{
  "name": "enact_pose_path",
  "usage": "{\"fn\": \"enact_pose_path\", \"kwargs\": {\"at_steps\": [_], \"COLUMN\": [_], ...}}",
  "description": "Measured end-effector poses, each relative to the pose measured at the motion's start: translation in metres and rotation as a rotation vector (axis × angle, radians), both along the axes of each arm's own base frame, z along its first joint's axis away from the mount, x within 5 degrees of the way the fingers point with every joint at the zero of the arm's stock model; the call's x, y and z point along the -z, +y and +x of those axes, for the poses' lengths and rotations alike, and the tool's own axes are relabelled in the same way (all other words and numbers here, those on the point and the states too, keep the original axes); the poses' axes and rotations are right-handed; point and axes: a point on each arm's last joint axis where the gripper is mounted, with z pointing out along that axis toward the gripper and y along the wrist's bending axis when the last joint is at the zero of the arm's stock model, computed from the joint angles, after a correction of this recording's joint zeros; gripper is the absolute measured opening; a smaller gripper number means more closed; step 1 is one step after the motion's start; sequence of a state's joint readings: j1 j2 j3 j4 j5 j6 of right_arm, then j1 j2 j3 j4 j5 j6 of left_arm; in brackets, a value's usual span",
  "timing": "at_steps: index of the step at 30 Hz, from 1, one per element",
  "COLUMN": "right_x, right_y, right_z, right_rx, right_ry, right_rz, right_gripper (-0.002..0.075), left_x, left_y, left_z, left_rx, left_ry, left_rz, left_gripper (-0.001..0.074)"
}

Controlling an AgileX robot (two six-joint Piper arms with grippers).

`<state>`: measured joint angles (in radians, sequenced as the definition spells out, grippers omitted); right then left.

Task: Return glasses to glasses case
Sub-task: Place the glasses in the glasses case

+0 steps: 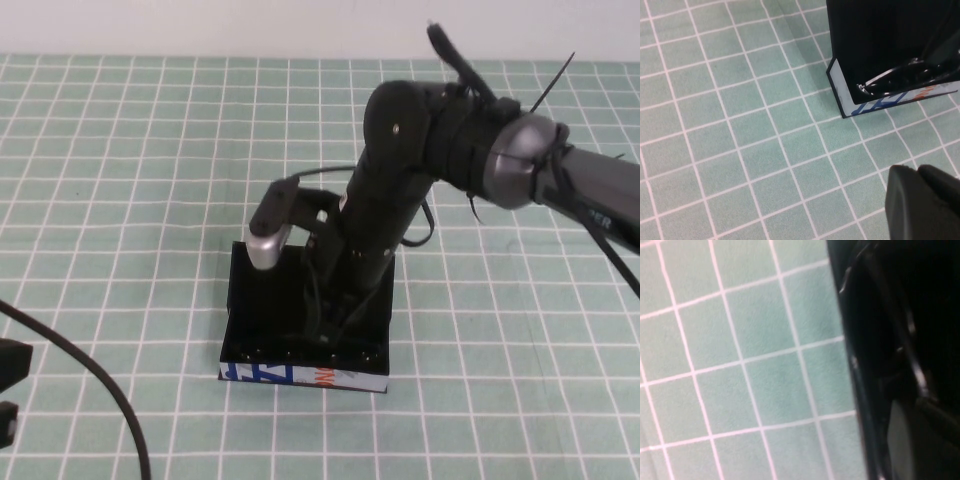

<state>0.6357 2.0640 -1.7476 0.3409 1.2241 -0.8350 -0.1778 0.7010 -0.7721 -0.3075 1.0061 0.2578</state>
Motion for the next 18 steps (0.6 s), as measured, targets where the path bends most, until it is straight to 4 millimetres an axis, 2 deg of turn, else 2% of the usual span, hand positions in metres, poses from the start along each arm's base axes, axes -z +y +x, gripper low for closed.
{"fn": "enact_pose_path", "kwargs": {"at_steps": [4,18], "right_x": [0.012,0.037], "right_y": [-0.001,0.002], "right_z": [-0.002,0.002], "right_rx": [0.001,0.009], "right_ry": [0.033,0.083], "right_rz": [-0.022,-0.049], "right_gripper": [-0.0011,-0.0011], "left_x": [0.0,-0.001], "left_y": [0.0,0.0], "left_z": [0.0,0.001], "left_rx": [0.003,0.021], "left_ry": [-0.001,-0.026], "left_rz": [0.002,0.019], "left_gripper": [-0.0002,-0.0002]}}
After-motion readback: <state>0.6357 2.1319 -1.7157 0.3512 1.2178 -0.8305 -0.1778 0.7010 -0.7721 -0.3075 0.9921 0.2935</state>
